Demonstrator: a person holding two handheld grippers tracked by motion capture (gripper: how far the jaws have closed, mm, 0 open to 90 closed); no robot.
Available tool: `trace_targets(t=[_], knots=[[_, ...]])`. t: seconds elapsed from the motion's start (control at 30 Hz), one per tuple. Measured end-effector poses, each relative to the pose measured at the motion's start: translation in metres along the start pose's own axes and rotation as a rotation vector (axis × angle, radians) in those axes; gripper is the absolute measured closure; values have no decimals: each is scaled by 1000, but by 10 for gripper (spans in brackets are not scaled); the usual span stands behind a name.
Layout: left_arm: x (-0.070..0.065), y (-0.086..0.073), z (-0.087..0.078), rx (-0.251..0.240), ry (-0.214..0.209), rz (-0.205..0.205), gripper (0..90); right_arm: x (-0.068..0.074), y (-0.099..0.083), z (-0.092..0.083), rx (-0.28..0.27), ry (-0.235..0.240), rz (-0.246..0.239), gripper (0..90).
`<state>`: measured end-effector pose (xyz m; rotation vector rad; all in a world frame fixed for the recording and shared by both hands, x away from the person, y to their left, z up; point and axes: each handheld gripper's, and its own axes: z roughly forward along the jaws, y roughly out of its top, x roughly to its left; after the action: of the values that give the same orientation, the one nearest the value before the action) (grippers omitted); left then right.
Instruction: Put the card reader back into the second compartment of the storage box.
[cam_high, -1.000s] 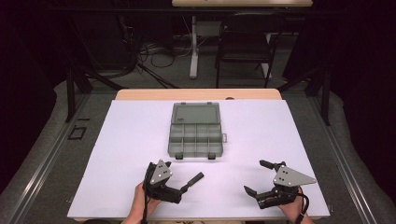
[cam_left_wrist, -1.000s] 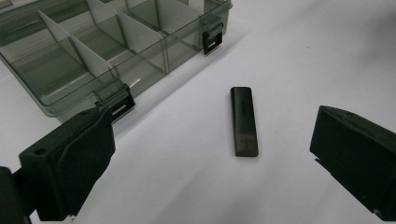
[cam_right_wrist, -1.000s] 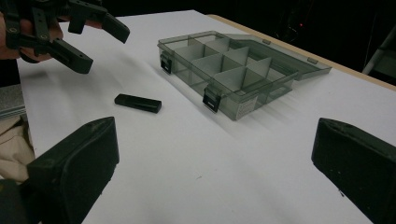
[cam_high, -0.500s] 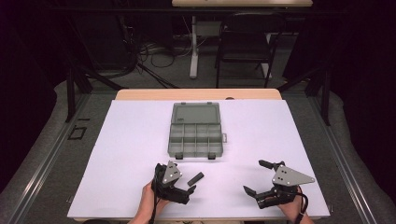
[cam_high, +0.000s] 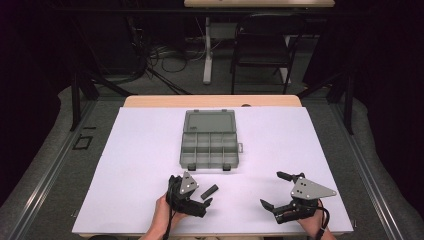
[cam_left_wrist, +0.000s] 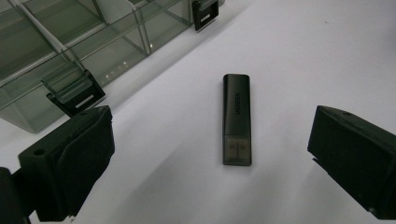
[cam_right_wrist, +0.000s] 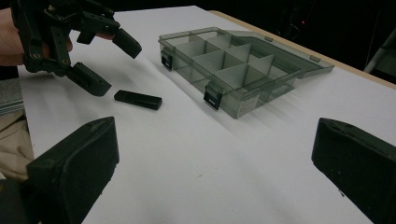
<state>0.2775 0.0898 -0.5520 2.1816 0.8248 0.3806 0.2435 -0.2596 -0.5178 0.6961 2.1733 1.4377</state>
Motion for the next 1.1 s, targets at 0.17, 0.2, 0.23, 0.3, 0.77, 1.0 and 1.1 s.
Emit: trace_targets(t=[0.17, 0.2, 0.23, 0.3, 0.77, 1.0, 1.1], knots=[[-4, 0, 3, -5, 3, 3, 130, 1, 0, -1, -8, 8, -4, 0], [-5, 0, 3, -5, 3, 4, 163, 1, 0, -1, -12, 9, -7, 0], [-6, 0, 4, -2, 3, 6, 169, 2, 1, -1, -10, 14, -10, 0], [-7, 0, 5, 4, -5, 9, 241, 3, 1, -1, -9, 18, -14, 0], [-14, 0, 13, 26, -27, -12, 579, 3, 1, 0, -4, 16, -15, 0], [-13, -1, 16, 31, -36, -11, 645, 3, 1, 0, -1, 20, -16, 0], [-12, -1, 16, 31, -43, -11, 665, 3, 1, 0, 2, 20, -17, 0]])
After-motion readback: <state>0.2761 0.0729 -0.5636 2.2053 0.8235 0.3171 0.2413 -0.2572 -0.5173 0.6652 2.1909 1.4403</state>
